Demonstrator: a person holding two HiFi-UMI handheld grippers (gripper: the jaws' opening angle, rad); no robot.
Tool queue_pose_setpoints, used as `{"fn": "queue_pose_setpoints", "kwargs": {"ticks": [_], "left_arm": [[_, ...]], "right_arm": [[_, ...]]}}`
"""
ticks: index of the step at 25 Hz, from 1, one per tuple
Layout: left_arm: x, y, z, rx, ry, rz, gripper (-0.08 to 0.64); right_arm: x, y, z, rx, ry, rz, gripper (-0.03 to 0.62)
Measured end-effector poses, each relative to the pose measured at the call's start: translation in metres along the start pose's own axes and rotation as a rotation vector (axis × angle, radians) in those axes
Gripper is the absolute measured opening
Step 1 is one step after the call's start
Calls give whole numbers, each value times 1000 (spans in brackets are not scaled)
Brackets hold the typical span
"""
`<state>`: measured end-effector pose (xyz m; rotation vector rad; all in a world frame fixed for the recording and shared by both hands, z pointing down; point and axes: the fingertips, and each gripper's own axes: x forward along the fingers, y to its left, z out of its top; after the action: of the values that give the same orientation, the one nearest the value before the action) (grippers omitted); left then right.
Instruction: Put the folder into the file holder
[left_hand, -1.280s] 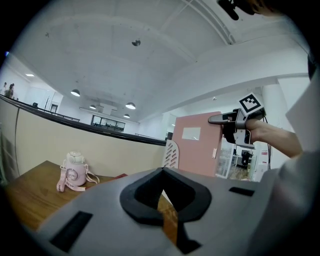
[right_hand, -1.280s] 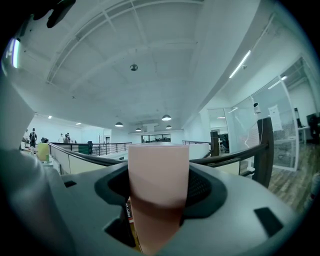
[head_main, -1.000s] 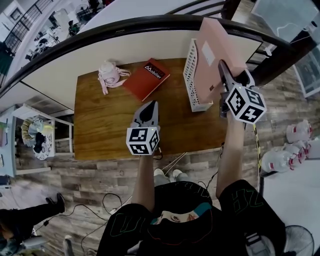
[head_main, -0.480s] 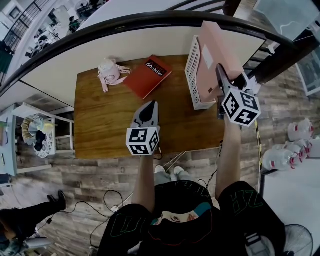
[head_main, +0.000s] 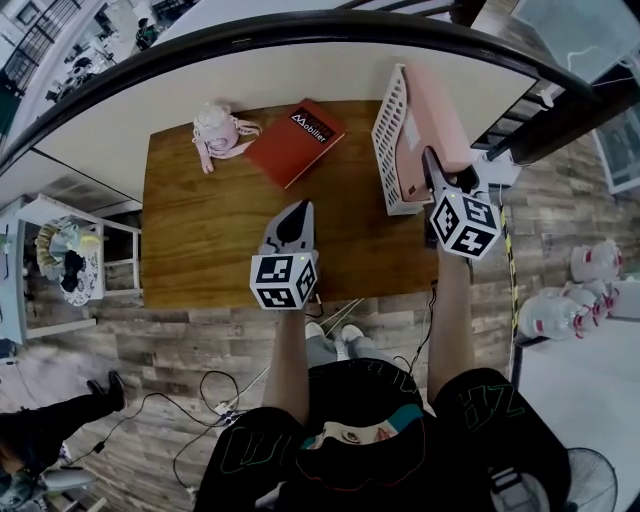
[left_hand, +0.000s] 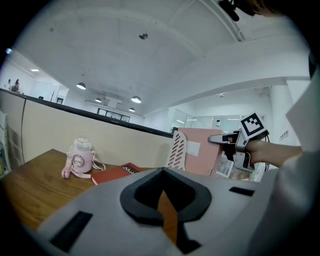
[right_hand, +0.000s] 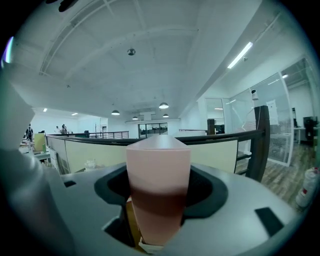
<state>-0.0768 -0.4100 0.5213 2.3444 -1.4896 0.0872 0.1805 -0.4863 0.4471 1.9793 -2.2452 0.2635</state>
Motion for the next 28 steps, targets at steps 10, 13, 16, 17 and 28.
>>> {"fn": "queue_pose_setpoints", "kwargs": {"ticks": [10,13,16,17,28], "left_arm": [[-5,2,-10,-42,-12,15,-3],[-7,2,-8,-47,-25,16,-3],[-10,2,-4,-53,-39,17,-3],[-11,2,-3,-55,-44,18,-3],[-32,-3,-2,-70,-77,31,-3]], "right_arm": [[1,9,-18,9,17,22,293],[-5,7,-19,-7,44,-1,293],[-15,8,-20,0,54,-10,293],[-19,9,-20,3,55,-11,293],[-68,21,-27,16,38,13,206]]}}
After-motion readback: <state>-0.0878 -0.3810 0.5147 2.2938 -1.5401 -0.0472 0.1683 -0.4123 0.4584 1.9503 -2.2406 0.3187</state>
